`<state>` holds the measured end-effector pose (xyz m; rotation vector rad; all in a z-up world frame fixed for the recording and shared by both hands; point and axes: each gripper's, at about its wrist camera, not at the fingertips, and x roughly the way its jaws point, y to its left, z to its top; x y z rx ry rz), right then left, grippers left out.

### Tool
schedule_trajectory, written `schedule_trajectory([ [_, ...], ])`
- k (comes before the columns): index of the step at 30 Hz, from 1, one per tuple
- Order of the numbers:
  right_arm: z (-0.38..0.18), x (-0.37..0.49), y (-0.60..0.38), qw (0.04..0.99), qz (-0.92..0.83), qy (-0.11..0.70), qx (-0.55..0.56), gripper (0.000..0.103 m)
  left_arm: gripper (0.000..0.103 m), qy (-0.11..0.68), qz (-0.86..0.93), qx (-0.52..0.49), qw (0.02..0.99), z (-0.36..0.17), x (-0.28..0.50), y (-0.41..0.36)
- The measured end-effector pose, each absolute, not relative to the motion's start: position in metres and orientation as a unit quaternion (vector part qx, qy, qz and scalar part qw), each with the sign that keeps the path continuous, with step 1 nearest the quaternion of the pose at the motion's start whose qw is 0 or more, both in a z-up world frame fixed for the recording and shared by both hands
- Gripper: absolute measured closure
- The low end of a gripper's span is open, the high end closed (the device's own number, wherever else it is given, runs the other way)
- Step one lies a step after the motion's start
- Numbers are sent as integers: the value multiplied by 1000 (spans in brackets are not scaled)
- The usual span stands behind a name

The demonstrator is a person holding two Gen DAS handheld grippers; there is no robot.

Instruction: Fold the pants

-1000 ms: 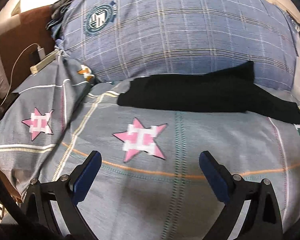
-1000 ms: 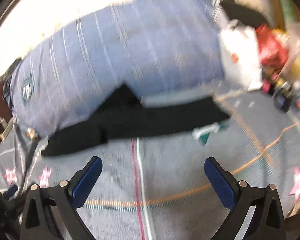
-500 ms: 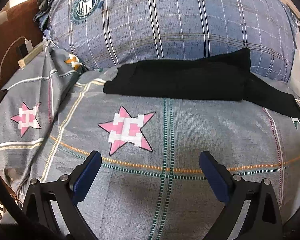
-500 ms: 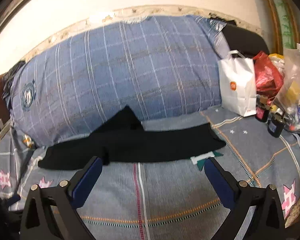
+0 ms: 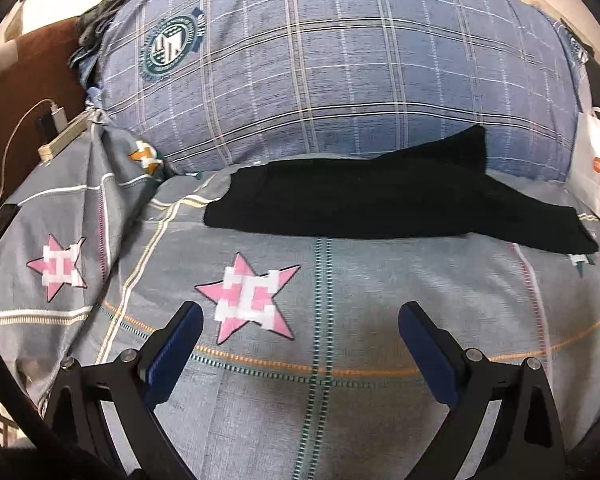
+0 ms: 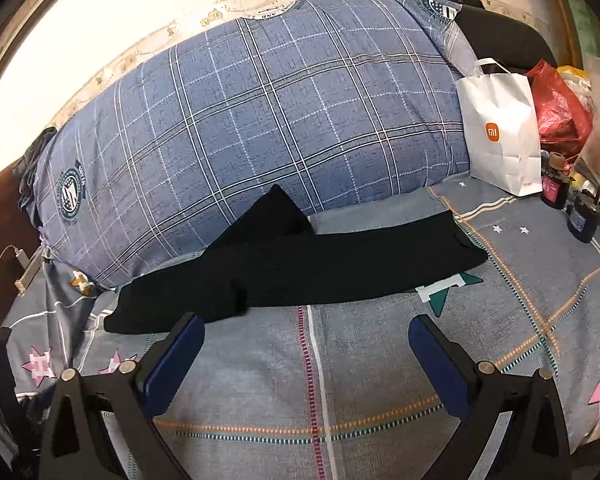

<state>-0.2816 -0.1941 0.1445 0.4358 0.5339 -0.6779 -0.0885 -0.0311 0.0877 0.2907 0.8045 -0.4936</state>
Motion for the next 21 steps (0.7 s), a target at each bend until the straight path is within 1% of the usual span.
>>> schedule_trajectory([
  [3,157,-288,-194,891,-313,238,228,0,5,401,-253,126,871,102,-84,-33],
  [5,171,-283,-199,878,-333,262,223,0,5,411,-265,135,862,115,-80,-37],
  [8,203,-276,-215,844,-401,298,197,0,5,403,-259,149,865,142,-72,-43],
  [10,222,-274,-228,853,-390,292,189,0,5,393,-264,136,870,159,-63,-48],
  [12,235,-266,-246,859,-364,302,194,0,5,407,-285,126,858,168,-47,-62],
  [15,240,-240,-282,850,-317,349,234,0,5,432,-290,97,849,171,-15,-88],
  [18,238,-227,-315,840,-324,344,267,0,5,457,-326,90,823,168,18,-125],
  [21,223,-218,-345,840,-336,328,272,0,5,453,-355,98,812,149,37,-153],
])
